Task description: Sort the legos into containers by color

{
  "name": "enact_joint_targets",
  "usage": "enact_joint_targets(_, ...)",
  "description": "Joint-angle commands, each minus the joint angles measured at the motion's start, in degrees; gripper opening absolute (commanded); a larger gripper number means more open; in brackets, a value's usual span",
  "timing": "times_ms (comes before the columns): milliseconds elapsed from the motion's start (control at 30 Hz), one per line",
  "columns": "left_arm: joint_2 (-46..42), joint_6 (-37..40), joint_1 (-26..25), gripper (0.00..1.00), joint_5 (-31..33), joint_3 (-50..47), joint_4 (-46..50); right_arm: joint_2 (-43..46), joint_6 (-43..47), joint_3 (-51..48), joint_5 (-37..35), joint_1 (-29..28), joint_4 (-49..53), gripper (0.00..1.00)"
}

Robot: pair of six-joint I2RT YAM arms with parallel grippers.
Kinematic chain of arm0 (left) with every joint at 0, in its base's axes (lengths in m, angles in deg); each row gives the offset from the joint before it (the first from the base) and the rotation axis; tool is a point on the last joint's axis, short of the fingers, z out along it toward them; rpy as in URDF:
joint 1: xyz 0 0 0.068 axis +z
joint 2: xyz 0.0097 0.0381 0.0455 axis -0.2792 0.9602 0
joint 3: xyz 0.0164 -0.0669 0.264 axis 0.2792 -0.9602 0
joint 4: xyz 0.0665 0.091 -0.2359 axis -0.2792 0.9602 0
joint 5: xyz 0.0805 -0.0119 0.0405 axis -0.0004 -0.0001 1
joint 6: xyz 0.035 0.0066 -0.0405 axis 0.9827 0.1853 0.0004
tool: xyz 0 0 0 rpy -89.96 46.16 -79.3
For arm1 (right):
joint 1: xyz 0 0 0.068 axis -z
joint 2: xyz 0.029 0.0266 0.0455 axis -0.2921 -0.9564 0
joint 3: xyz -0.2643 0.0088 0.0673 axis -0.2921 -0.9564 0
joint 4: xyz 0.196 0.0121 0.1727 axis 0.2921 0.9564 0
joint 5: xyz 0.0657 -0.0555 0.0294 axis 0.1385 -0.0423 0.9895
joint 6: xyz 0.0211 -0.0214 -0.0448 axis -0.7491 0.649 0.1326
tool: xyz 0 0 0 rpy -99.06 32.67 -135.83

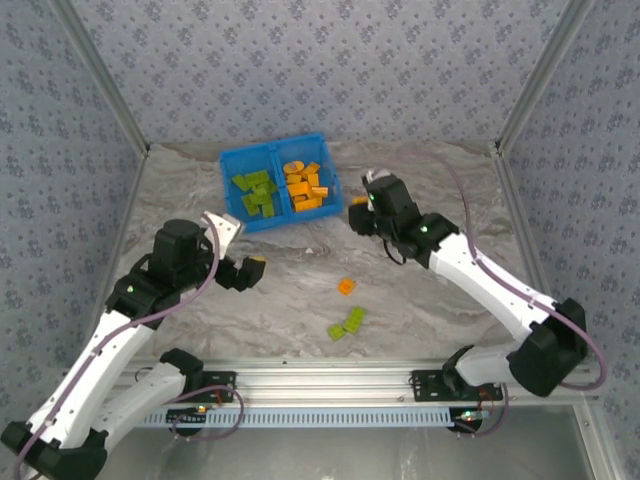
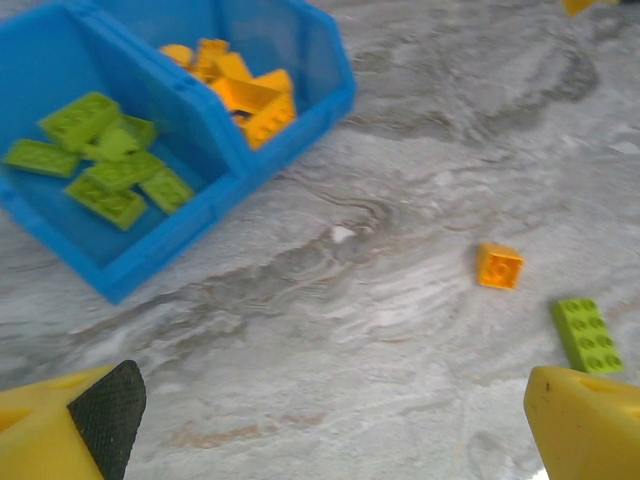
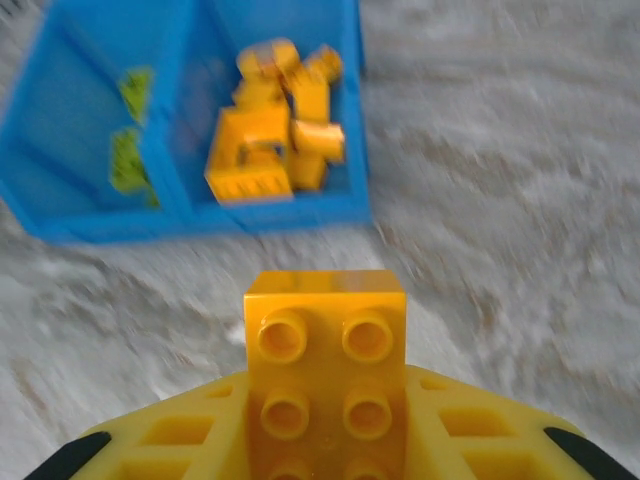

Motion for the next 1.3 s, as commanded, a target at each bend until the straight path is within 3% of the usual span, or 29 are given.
enact_joint_targets(0,-2.14,-1.42,0.44,0.99,10.46,0.79,0.74,-8.70,2.29,9.93,0.89,-0.17,-3.11,0.36)
enact_joint_targets(233,-6.05,-1.30,0.50,0.99,13.67,-0.49,-0.08,-32.35,4.24,34.95,1.22,0.63,0.60,0.36)
enact_joint_targets(500,-7.09,-2.29,0.65,0.99,22.56,0.09,1.00,-60.00,4.26,67.64,1.90,1.31,11.95,0.36)
enact_joint_targets(600,-7.55,-2.48,0.74,0.99,23.35,0.17,2.54,-66.57,3.13,74.02,2.07,1.62,13.71,0.36)
enact_joint_targets(767,-7.67,-2.60,1.44,0.99,23.22,0.11,2.45,-69.38,0.50,74.39,4.95,2.30,13.95,0.37)
enact_joint_targets(933,-7.50,-2.62,1.97,0.99,22.76,-0.22,1.99,-67.66,1.04,74.10,5.60,2.15,16.16,0.44)
enact_joint_targets(1100,-6.63,-2.45,2.41,0.99,22.67,-0.27,2.14,-62.51,1.89,74.24,6.70,2.42,16.28,0.53)
enact_joint_targets(1267,-6.79,-2.25,2.41,0.99,22.84,-0.53,1.98,-54.06,3.43,71.05,6.11,2.19,17.77,0.52)
